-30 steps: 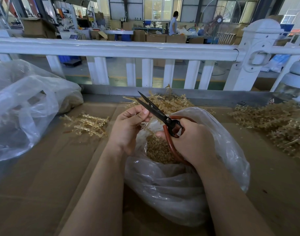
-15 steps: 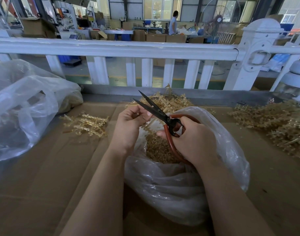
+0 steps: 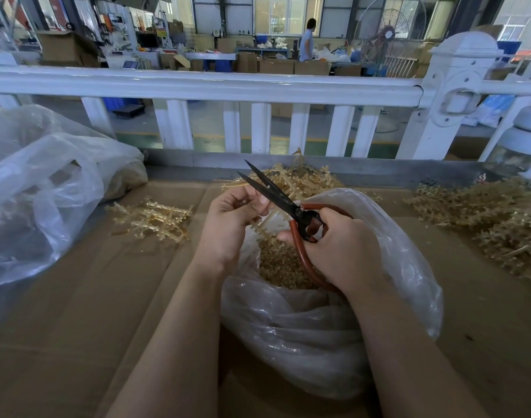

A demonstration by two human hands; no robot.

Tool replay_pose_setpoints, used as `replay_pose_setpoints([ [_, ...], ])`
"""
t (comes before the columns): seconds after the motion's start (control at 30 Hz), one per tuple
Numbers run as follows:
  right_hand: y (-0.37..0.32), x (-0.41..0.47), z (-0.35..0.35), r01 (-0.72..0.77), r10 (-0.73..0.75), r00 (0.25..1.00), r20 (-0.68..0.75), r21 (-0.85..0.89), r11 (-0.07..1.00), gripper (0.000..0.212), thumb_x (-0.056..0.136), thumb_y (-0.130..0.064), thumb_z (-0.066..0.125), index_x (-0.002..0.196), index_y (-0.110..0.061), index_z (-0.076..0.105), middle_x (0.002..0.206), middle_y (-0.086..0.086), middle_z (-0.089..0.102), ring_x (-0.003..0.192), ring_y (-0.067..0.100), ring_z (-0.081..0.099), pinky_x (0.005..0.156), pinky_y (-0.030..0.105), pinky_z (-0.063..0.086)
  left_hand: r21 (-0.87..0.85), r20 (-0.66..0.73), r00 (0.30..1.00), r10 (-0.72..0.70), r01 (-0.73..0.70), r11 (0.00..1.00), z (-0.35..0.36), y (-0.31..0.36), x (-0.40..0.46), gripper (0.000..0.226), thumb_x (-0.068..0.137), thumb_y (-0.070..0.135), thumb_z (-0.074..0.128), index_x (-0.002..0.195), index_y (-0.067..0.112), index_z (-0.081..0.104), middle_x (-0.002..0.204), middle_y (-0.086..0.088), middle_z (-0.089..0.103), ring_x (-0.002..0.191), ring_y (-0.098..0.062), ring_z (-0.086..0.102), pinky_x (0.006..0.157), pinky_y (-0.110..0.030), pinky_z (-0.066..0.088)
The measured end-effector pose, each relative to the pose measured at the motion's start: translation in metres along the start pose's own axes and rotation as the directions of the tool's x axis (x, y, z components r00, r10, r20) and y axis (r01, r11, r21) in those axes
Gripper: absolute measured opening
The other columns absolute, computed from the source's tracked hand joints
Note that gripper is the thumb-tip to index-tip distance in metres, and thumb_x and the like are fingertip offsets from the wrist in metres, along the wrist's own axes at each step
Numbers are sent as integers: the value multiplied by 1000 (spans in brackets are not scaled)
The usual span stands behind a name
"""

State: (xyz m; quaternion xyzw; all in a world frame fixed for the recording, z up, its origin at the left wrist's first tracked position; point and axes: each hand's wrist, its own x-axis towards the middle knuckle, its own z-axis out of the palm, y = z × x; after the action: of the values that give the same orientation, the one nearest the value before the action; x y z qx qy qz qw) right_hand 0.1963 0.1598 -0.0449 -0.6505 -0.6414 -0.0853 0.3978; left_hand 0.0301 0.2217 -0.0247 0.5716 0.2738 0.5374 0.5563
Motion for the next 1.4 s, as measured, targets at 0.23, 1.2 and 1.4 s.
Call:
replay_pose_setpoints([
  [0.23,2,0,1,-45,43,998,55,32,998,71,70,-88,46,91,-25,72,77,-12,71,72,7,66,69,28,58,-33,-31,999,-36,35,999,1,-1,0,30,91,-1,59,73,20,69,74,-1,64,71,-15,54,71,-28,45],
  [1.2,-6,12,-10,-417,428,886,180,716,560,10,89,-18,74,83,-12,70,63,-3,66,61,11,63,64,24,53,-162,152,917,-370,392,905,5,9,-3,41,72,39,68,97,7,62,84,-11,72,67,-17,68,62,-25,57],
  [1.4,-6,10,-14,-344,392,911,130,767,543,11,93,-11,68,85,-4,65,71,7,60,58,8,56,59,19,48,41,307,865,-397,405,914,7,7,-8,28,73,29,74,89,7,72,74,-6,72,60,-11,59,54,-17,46],
])
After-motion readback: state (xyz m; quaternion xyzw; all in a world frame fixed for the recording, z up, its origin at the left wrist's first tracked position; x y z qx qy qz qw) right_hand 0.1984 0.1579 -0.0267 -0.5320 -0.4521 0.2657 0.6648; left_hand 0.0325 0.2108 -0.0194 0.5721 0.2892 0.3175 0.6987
